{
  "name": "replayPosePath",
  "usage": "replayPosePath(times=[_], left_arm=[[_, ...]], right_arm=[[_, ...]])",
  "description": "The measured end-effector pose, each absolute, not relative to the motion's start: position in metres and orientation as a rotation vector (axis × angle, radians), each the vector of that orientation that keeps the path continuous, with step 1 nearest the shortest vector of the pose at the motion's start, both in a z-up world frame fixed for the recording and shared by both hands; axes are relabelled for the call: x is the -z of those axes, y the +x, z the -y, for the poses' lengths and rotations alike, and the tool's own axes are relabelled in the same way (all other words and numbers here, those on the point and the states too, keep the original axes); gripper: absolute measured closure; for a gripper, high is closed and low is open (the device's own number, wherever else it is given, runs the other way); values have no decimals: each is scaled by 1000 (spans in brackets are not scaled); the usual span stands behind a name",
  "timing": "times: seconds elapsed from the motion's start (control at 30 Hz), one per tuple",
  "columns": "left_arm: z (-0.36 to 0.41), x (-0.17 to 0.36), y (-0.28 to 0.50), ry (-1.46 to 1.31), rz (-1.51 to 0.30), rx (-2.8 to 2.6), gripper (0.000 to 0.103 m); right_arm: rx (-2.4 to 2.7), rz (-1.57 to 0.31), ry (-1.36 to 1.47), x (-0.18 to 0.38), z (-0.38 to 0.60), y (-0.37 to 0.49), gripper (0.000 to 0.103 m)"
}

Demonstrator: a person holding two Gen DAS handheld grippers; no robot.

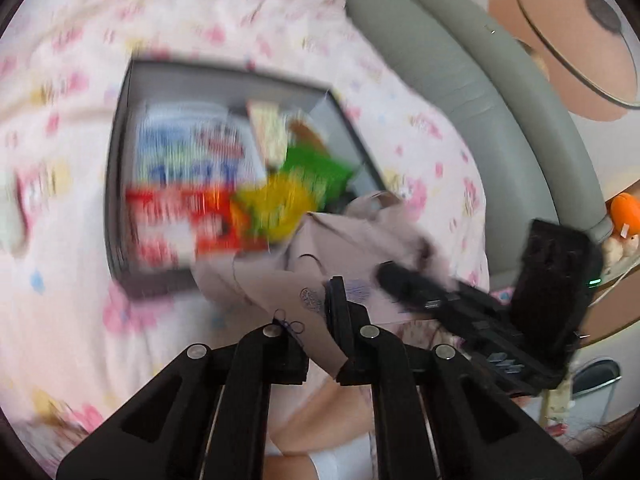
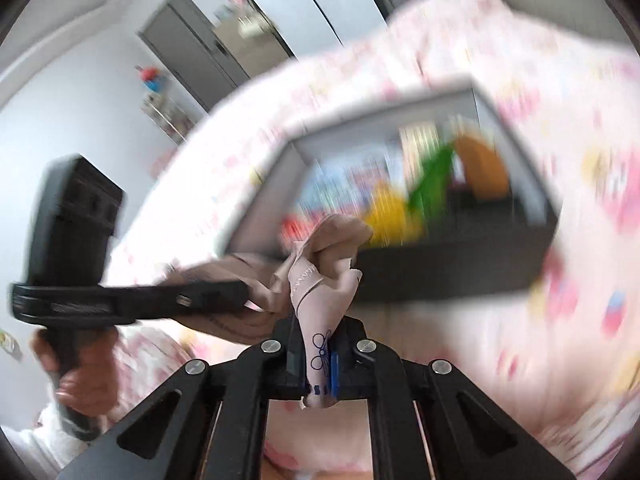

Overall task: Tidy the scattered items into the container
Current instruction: 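Lower the beige strap into the black box over the books, then open both grippers to release the beige strap inside the box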

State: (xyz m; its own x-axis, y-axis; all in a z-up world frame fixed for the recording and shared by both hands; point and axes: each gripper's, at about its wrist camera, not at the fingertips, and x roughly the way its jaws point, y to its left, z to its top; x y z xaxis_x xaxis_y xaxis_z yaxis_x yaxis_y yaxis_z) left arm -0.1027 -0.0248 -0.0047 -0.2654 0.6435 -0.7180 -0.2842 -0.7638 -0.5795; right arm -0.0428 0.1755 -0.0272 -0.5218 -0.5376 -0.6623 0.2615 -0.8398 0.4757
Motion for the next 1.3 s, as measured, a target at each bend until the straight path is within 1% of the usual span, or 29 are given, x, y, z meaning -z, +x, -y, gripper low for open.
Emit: replayPosePath(times=[0.07, 0.13, 0.23, 0.3, 0.37, 0.43, 0.47, 0.53, 0.6, 0.63, 0.77, 0.83, 0.9, 1.0, 1.07, 1.13, 1.23, 1.3], left_arm=[[23, -8, -120, -1385, 430, -2108, 97], [20, -15, -140, -1359, 415, -2148, 97], [18, -15, -171, -1359, 352, -2261, 97], [17, -6, -194, -1402, 324, -2294, 97], [17, 10, -214, -1492, 288, -2302, 96], [17, 31, -226, -1619, 219, -2297, 88], [18, 40, -227, -1665, 190, -2309, 79], [26, 52, -226, -1687, 188, -2338, 78], [35, 59, -224, -1679, 232, -2330, 78], [38, 60, -223, -1668, 254, -2331, 78], [44, 48, -225, -1565, 327, -2409, 78], [40, 46, -225, -1540, 341, -2368, 76], [31, 58, -232, -1582, 346, -2284, 74], [15, 85, -242, -1752, 308, -2171, 74], [11, 102, -248, -1841, 309, -2124, 74], [11, 109, -252, -1886, 296, -2120, 74], [11, 103, -251, -1839, 280, -2173, 74], [12, 83, -240, -1701, 178, -2336, 74]], right_arm=[[2383, 409, 1081, -7, -180, -59, 97], [2412, 382, 1049, -24, -179, -79, 97], [2453, 341, 1048, -32, -183, -116, 97], [2444, 344, 1089, -24, -182, -143, 97], [2446, 306, 1137, -15, -180, -167, 97], [2465, 263, 1220, 3, -177, -189, 95], [2467, 233, 1286, 15, -176, -195, 93], [2502, 138, 1443, 39, -173, -211, 92], [2575, 74, 1483, 48, -175, -214, 92], [2588, 86, 1466, 47, -178, -212, 92], [2625, 238, 1377, 34, -194, -208, 92], [2612, 261, 1327, 30, -193, -207, 92], [2566, 235, 1335, 34, -185, -211, 92], [2447, 134, 1485, 58, -161, -222, 92], [2378, 199, 1591, 76, -158, -230, 92], [2337, 260, 1629, 86, -158, -235, 92], [2372, 194, 1668, 93, -152, -239, 92], [2411, 156, 1640, 88, -148, -234, 92]])
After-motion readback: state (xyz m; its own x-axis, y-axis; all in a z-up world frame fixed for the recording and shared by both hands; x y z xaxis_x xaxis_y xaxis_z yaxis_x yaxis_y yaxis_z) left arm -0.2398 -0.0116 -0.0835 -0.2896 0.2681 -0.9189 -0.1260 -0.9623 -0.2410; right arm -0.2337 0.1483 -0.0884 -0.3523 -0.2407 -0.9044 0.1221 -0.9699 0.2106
